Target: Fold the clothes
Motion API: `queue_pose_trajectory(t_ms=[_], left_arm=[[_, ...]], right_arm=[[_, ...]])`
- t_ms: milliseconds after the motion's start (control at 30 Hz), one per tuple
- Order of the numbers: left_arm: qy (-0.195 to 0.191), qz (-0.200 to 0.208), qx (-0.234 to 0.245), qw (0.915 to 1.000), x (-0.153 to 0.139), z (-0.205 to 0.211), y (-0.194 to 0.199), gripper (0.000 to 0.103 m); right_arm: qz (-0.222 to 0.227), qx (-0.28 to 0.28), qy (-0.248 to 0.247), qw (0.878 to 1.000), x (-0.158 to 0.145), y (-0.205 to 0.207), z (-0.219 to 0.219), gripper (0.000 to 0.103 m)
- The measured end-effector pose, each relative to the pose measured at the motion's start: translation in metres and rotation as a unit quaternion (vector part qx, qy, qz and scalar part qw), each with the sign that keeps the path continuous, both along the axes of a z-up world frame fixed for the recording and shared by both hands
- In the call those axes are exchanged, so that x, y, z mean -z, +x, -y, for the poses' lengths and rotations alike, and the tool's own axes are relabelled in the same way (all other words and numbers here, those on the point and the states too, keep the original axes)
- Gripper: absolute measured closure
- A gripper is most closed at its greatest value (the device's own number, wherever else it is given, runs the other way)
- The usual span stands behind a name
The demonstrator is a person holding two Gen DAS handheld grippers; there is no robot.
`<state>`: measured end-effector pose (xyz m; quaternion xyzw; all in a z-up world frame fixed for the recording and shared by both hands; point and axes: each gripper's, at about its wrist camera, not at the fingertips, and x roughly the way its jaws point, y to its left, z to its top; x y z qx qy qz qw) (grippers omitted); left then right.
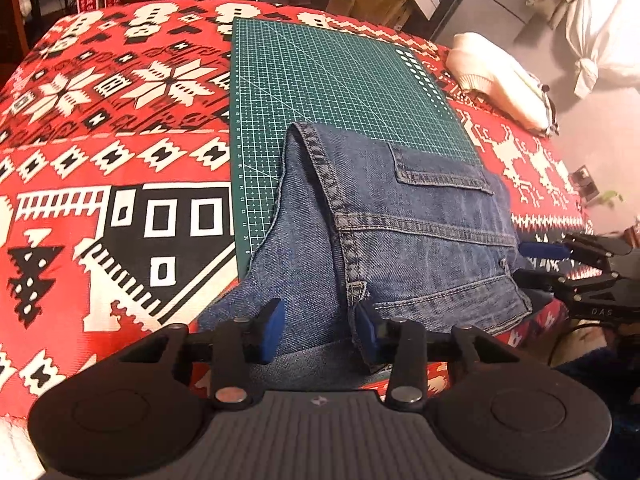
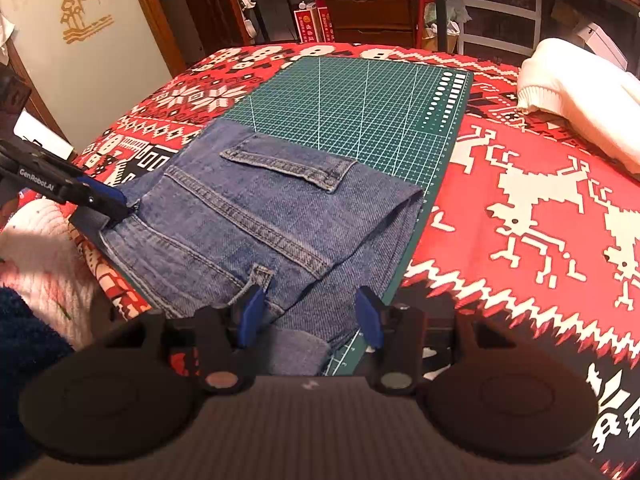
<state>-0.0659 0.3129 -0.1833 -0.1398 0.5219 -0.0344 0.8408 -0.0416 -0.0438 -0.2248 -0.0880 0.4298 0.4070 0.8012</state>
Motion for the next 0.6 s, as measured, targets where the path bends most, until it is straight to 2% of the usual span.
queue_pose_trajectory(t_ms=[200,300,400,467,533,600], left_arm=[[-0.005,0.006,0.005,1.0,0.001,-0.003,-0.003,0.064],[-0.023,0.006,-0.018,0.9996,-0.006,-0.007,-0.003,0.069],[-0.01,0.023,-0.024,0.9994,-0.021,-0.002,-0.003,0.069],[-0.001,0.031,-0.024,0.9992,-0.028,0.003,0.001,0.066],[0.0,0.035,-0.025,0.9991,-0.031,0.008,0.006,0.05],[0.015,0.032,-0.027,0.999,-0.032,0.018,0.014,0.041]], right_arm=[[-0.002,0.001,0.0,1.0,0.0,0.0,0.0,0.048],[0.0,-0.002,0.001,1.0,-0.003,-0.001,-0.001,0.048],[-0.008,-0.003,0.01,1.0,-0.011,0.001,0.001,0.048],[-0.01,0.001,0.006,1.0,-0.016,0.003,-0.003,0.048],[-0.001,-0.007,-0.004,1.0,-0.021,0.005,-0.013,0.048],[0.008,-0.014,-0.014,1.0,-0.025,0.006,-0.023,0.046]])
